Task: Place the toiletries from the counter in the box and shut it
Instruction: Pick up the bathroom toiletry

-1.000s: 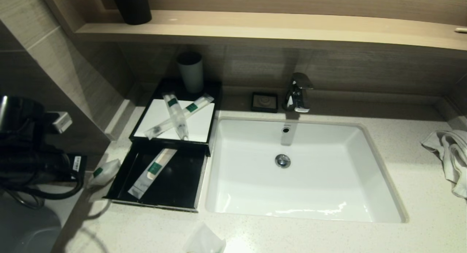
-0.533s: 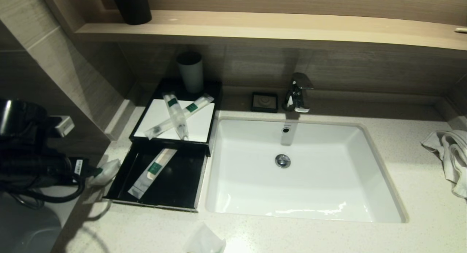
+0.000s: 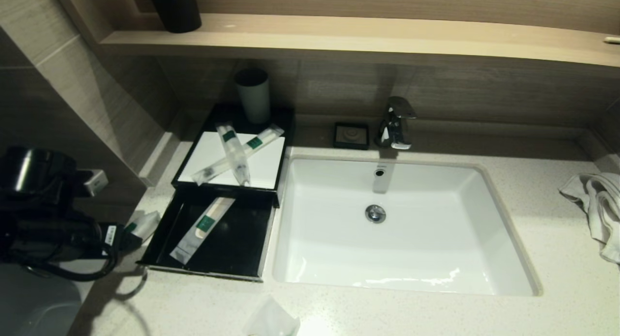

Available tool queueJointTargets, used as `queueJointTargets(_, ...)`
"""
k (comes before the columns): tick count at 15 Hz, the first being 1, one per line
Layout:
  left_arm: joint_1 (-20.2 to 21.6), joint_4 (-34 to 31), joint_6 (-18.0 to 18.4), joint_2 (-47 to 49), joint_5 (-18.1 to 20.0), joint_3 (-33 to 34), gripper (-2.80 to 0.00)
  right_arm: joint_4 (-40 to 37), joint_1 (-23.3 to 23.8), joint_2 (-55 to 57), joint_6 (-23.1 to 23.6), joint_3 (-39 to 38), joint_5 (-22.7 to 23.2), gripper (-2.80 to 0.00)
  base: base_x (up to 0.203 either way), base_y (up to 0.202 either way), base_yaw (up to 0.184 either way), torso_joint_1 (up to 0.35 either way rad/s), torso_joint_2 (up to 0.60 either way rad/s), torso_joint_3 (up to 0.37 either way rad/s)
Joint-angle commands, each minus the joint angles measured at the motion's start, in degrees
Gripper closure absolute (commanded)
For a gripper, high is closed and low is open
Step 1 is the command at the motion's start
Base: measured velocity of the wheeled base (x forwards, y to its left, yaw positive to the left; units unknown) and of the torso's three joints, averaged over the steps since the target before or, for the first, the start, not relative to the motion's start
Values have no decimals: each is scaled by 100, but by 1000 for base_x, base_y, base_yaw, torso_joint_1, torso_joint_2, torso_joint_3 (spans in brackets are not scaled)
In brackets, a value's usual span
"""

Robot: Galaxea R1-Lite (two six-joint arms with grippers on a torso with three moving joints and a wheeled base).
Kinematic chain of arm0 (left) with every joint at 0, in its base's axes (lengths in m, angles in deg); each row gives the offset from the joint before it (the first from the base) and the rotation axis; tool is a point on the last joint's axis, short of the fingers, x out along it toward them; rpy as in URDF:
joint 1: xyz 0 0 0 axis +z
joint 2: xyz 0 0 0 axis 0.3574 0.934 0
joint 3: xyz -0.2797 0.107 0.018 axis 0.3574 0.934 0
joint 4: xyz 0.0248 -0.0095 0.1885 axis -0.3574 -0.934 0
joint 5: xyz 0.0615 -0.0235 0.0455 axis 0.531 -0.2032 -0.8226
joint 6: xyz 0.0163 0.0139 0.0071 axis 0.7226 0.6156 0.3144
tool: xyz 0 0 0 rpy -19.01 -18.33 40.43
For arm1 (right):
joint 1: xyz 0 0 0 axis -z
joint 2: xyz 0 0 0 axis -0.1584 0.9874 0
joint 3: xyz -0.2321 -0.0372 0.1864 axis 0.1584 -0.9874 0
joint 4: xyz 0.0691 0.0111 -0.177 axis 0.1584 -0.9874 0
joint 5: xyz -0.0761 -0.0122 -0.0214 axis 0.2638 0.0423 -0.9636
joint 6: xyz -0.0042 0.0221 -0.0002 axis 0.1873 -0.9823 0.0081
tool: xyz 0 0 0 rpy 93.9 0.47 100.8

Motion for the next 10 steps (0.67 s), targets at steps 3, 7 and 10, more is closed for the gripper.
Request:
queueJointTargets(3, 5, 25, -7, 299, -7, -61, -280, 5, 0, 0, -1, -2, 1, 0, 0, 0, 0, 0, 0, 0)
queueJointTargets(7, 5, 291, -19, 442, -7, -74, -280, -1, 7, 0, 5, -2, 1, 0, 0, 0, 0, 0, 0, 0)
queueJointTargets(10, 13, 380, -26, 536, -7, -57, -280, 5, 0, 0, -1, -2, 1, 0, 0, 0, 0, 0, 0, 0)
